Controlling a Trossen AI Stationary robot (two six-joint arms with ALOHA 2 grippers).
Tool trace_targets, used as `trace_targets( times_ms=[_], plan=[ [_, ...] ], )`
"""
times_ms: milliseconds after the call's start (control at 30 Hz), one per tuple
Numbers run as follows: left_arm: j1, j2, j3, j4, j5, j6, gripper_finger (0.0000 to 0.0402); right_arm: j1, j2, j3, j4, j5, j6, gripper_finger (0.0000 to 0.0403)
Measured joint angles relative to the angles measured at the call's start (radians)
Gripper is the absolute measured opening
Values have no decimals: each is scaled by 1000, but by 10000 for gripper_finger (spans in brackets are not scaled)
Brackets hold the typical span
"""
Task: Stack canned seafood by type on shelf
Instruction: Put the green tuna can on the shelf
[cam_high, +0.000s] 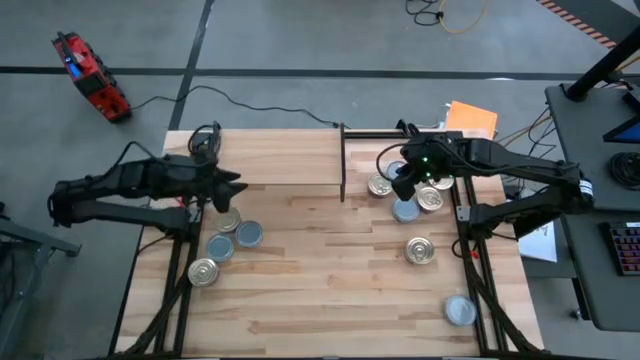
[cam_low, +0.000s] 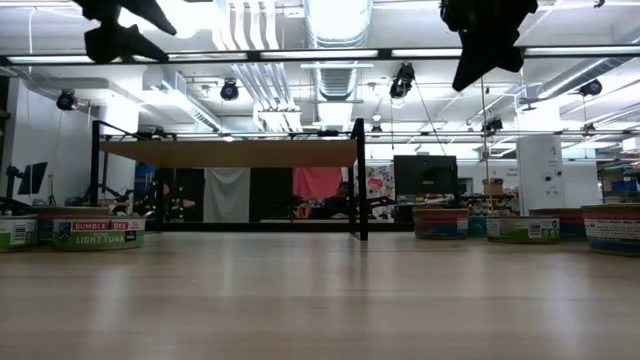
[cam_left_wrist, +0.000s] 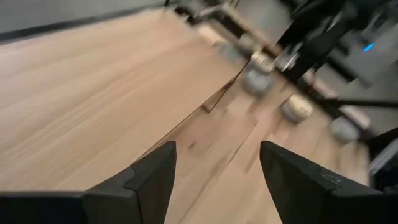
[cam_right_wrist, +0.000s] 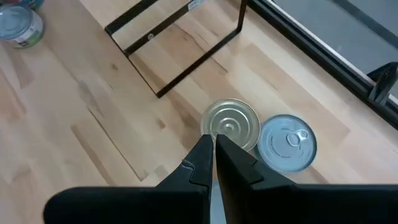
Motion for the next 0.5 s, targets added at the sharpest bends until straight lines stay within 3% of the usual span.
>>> trace_targets(
  times_ms=[233,500],
  plan=[
    [0,153,97,-29,3,41,217,0,40,-2,94,-3,16,11],
    [0,259,122,-32,14,16,217,-7,87,-2,95,5,157,11]
  ],
)
